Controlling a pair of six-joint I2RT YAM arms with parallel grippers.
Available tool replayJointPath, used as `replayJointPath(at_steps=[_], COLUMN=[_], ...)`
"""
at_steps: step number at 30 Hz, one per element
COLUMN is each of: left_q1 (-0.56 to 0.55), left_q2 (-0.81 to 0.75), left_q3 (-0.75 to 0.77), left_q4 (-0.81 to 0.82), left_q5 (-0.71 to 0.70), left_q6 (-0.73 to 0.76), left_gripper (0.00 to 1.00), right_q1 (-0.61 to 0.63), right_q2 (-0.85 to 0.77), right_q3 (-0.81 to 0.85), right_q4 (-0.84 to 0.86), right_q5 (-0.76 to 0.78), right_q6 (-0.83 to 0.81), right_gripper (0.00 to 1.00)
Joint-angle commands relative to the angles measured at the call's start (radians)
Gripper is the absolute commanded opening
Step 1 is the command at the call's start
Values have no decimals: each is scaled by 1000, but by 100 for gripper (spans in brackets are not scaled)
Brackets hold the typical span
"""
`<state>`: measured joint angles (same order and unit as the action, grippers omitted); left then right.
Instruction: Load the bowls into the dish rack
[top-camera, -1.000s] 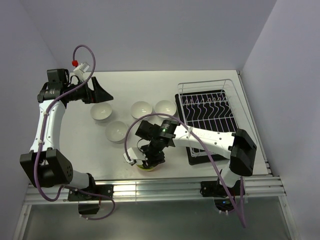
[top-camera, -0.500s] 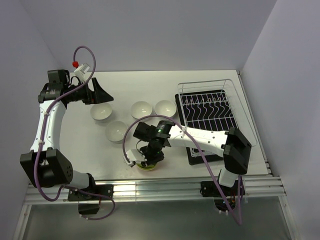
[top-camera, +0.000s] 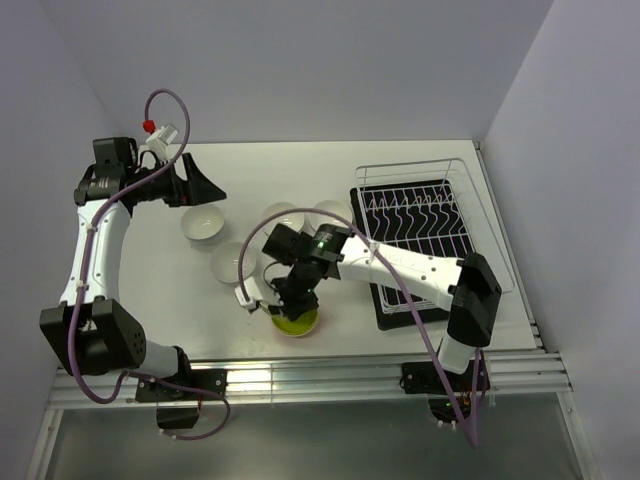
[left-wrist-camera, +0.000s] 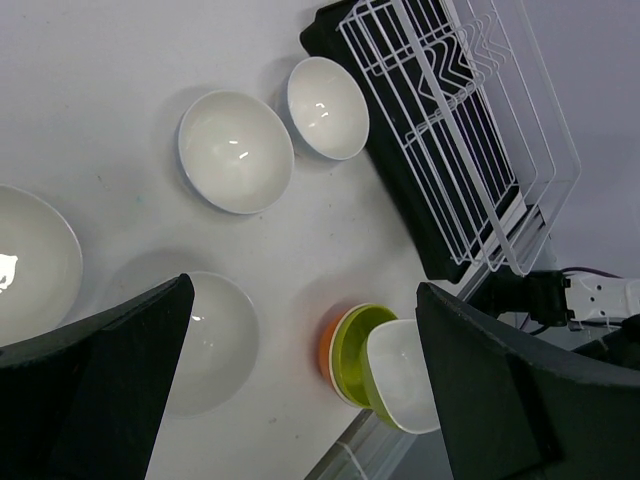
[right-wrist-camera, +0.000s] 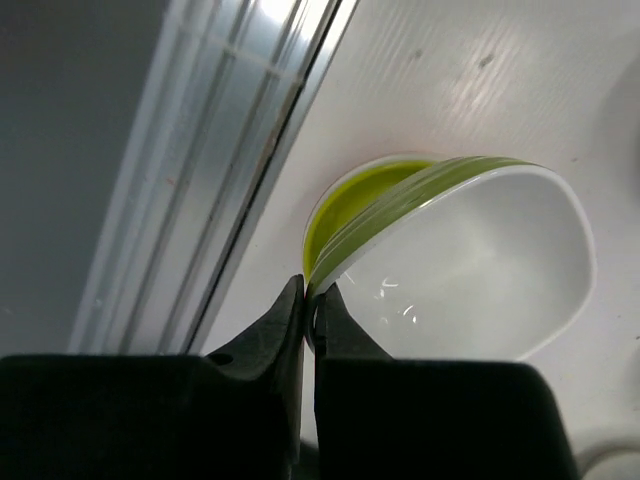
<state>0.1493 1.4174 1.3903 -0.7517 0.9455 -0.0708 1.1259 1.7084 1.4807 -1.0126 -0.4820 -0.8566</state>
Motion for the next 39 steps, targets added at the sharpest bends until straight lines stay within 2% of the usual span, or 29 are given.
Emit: replayJointPath(at_steps=[1, 4, 5, 7, 8, 10, 11, 13, 15, 17, 19, 20, 23, 26, 27, 31, 35, 39], left_q1=[6, 6, 7, 6, 6, 4, 3, -13, -43, -79, -140, -174, -328, -431, -503, -671, -824, -883], left_q2=[-63, -110, -121, -155, -162, -185, -192, -199, -198, -192, -167, -157, -121, -109, -104, -61, 26, 161], left_q3=[58, 59, 56, 43, 36, 20, 4, -10, -19, -20, 7, 22, 82, 90, 82, 79, 145, 301], left_q4=[35, 122, 149, 239, 270, 342, 415, 477, 580, 650, 663, 658, 624, 663, 696, 771, 770, 668], left_q5=[15, -33, -45, -82, -96, -125, -129, -119, -105, -126, -161, -180, -273, -388, -421, -524, -579, -548], left_q6=[-27, -82, -115, -171, -188, -217, -239, -245, -242, -213, -152, -126, -2, 127, 173, 229, 217, 168], left_gripper=[99, 99, 99, 100, 99, 99, 99, 99, 99, 100, 99, 99, 99, 100, 99, 99, 100, 99], right_q1=[-73, -211, -291, -378, -458, -527, -557, -633, -710, -764, -845, -873, -983, -1078, -1098, -1186, -1210, -1212], right_q2=[-55, -104, -140, -209, -234, -275, -305, -341, -357, -368, -371, -371, -366, -363, -369, -372, -378, -374], right_q3=[121, 153, 150, 103, 51, 9, -23, -60, -114, -169, -206, -239, -325, -403, -425, -551, -606, -640], right_q4=[38, 143, 185, 377, 537, 671, 789, 906, 1081, 1258, 1389, 1511, 1768, 1891, 1920, 2117, 2178, 2212], right_q5=[-180, -360, -395, -501, -523, -569, -573, -587, -599, -627, -641, -642, -607, -552, -509, -399, -317, -291], right_q6=[108, 273, 382, 520, 679, 816, 950, 1141, 1269, 1465, 1671, 1739, 2013, 2191, 2226, 2482, 2578, 2665], right_gripper=[0, 0, 0, 0, 0, 0, 0, 0, 0, 0, 0, 0, 0, 0, 0, 0, 0, 0])
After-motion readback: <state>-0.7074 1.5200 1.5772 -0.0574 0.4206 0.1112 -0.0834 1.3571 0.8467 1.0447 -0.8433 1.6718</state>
